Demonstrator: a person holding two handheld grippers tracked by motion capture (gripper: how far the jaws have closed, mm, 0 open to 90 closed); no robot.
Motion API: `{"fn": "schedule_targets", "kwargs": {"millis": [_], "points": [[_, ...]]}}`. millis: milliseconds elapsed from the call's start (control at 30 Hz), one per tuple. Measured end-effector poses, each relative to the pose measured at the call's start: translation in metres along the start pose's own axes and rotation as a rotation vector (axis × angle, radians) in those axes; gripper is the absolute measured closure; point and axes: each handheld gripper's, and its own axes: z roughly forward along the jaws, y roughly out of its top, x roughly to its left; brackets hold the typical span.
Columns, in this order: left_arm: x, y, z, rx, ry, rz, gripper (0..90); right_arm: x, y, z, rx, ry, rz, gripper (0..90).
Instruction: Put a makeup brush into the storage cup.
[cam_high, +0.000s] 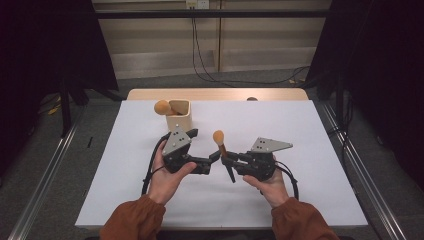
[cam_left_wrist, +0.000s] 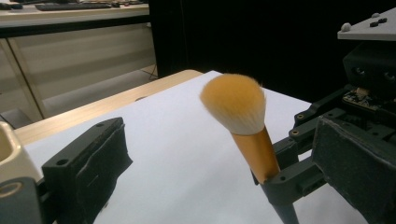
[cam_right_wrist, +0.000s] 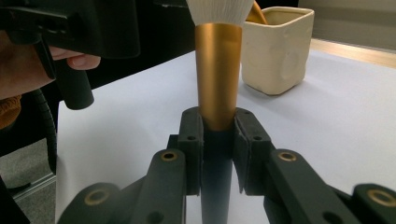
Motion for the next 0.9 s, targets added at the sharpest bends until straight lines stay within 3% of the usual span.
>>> {"fn": "schedule_targets", "kwargs": {"millis": [300, 433, 500, 767, 900], "points": [[-0.01, -0.001, 0.01, 0.012, -0.015, -0.005, 4.1, 0.002, 0.0, 0.001, 0.0, 0.004, -0.002, 75.2], [-0.009, -0.004, 0.013, 0.024, -0.017, -0.028, 5.8, 0.003, 0.0, 0.001, -0.004, 0.005, -0.001, 75.2], [-0.009, -0.006, 0.014, 0.025, -0.019, -0.022, 8.9, 0.003, 0.0, 0.001, -0.004, 0.006, -0.002, 75.2], [-0.005, -0.008, 0.015, 0.008, 0.001, -0.076, 16.2, 0.005, 0.0, 0.002, 0.0, 0.007, -0.002, 75.2], [-0.006, -0.012, 0.018, 0.034, -0.009, -0.084, 19.8, 0.006, 0.0, 0.003, -0.002, 0.006, -0.004, 75.2]]}}
